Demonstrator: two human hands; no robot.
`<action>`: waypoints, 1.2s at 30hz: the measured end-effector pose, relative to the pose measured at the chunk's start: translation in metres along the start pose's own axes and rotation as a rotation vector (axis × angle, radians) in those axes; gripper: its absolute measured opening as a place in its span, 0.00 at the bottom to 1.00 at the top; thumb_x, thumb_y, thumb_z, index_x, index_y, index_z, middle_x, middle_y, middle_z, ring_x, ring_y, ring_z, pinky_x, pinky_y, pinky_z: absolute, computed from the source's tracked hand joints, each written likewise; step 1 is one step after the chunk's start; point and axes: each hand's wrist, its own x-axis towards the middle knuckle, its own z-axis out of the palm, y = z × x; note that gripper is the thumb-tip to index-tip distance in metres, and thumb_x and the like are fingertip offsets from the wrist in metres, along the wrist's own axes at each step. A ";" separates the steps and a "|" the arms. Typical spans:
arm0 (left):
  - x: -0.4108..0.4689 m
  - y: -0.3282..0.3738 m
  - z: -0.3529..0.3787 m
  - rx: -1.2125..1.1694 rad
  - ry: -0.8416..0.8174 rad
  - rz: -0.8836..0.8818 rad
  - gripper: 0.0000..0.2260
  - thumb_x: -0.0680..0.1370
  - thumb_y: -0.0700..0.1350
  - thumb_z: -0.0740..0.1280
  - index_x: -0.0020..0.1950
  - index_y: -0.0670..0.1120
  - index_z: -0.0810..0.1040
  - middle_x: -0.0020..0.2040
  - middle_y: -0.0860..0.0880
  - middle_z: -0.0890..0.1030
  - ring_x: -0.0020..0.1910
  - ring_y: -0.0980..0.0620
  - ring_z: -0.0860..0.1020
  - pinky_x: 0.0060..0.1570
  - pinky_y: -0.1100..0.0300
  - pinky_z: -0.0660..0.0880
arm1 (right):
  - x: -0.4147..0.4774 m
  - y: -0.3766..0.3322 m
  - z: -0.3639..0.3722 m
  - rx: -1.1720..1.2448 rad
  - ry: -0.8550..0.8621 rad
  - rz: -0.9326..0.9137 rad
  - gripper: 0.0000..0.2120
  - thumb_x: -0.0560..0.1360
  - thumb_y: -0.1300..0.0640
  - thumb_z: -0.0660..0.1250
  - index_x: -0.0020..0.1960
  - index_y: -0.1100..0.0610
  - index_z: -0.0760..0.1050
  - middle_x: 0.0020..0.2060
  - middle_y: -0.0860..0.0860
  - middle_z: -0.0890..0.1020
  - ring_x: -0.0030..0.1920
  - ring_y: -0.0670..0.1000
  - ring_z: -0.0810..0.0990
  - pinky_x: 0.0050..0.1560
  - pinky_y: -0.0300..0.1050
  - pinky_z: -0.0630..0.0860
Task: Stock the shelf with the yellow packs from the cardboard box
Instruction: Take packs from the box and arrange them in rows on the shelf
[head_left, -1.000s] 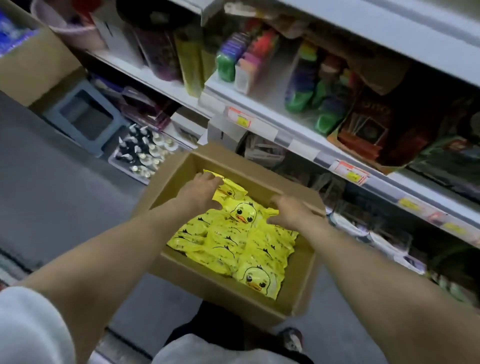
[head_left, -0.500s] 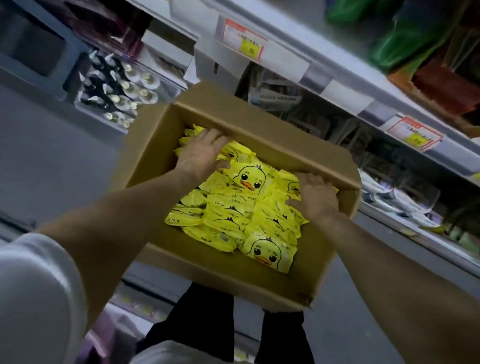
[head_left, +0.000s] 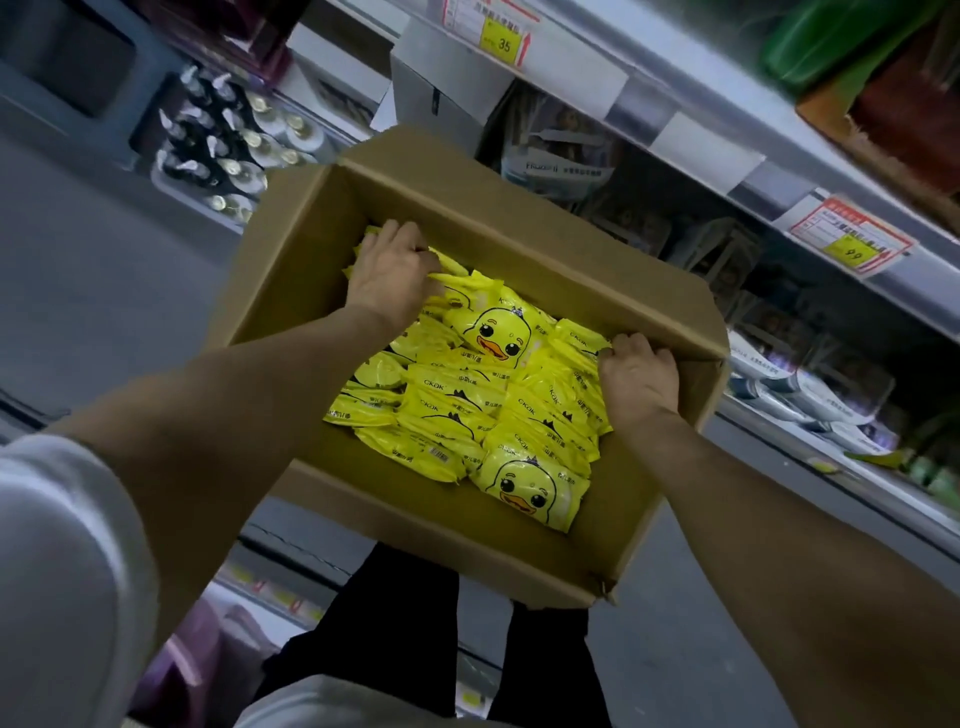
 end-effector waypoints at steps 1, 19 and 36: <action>-0.005 0.001 -0.001 -0.048 -0.021 -0.012 0.15 0.76 0.53 0.69 0.57 0.44 0.82 0.58 0.44 0.75 0.60 0.43 0.70 0.59 0.51 0.66 | 0.001 0.000 -0.001 0.080 -0.010 0.010 0.15 0.75 0.66 0.64 0.61 0.60 0.76 0.60 0.57 0.74 0.63 0.57 0.70 0.56 0.52 0.73; -0.158 0.242 -0.096 -0.806 -0.147 -0.209 0.26 0.72 0.61 0.72 0.65 0.52 0.73 0.64 0.52 0.76 0.62 0.49 0.74 0.58 0.56 0.70 | -0.198 0.157 -0.020 1.530 0.203 0.153 0.07 0.68 0.53 0.79 0.41 0.52 0.82 0.40 0.50 0.87 0.42 0.51 0.85 0.47 0.46 0.81; -0.177 0.550 -0.294 -0.478 -0.054 0.332 0.15 0.69 0.42 0.78 0.53 0.46 0.79 0.42 0.49 0.84 0.34 0.55 0.82 0.31 0.61 0.77 | -0.422 0.418 -0.043 1.633 0.912 0.224 0.12 0.69 0.62 0.76 0.50 0.52 0.80 0.49 0.55 0.86 0.50 0.56 0.84 0.53 0.53 0.80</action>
